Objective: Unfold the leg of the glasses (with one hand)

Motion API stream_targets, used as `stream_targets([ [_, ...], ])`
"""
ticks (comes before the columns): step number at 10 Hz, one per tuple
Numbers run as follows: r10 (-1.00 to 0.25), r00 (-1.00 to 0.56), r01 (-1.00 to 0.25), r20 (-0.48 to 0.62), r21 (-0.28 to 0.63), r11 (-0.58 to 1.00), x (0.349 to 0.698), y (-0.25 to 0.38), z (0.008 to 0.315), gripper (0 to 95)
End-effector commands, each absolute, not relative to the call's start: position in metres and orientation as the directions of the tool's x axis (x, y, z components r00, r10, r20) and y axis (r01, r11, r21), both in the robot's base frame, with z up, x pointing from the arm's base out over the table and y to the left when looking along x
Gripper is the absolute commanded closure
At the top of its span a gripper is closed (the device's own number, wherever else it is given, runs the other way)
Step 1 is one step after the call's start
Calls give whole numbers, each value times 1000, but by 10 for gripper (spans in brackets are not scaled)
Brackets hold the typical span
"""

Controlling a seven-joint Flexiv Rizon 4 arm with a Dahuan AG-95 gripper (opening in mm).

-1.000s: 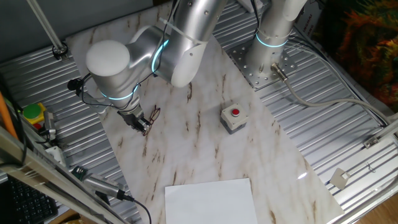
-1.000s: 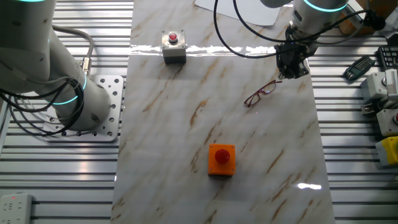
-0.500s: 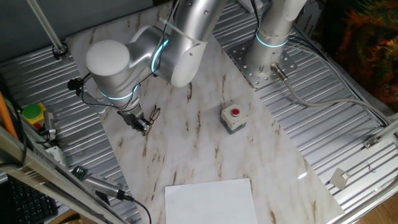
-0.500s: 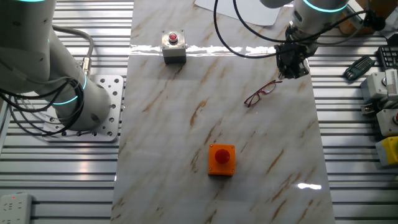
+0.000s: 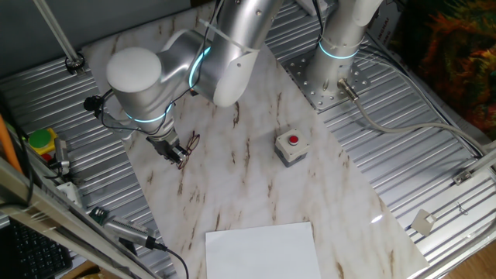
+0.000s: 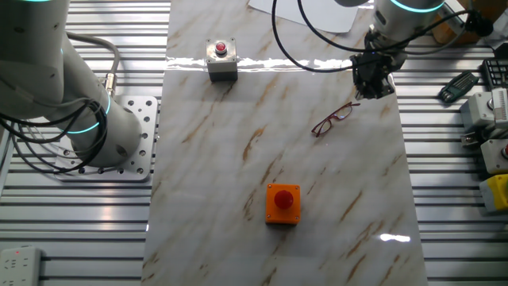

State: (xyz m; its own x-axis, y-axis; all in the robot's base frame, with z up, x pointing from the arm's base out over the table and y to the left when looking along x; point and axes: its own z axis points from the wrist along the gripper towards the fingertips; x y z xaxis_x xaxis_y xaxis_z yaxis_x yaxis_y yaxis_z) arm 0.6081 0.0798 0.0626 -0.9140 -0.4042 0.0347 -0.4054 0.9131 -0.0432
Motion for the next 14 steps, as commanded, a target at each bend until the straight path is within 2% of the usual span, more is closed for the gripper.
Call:
stream_targets([
  [1, -404, -914, -405, 37, -41, 913, 609, 80, 63, 950],
  [14, -402, -915, -403, 34, -36, 915, 609, 80, 62, 950],
])
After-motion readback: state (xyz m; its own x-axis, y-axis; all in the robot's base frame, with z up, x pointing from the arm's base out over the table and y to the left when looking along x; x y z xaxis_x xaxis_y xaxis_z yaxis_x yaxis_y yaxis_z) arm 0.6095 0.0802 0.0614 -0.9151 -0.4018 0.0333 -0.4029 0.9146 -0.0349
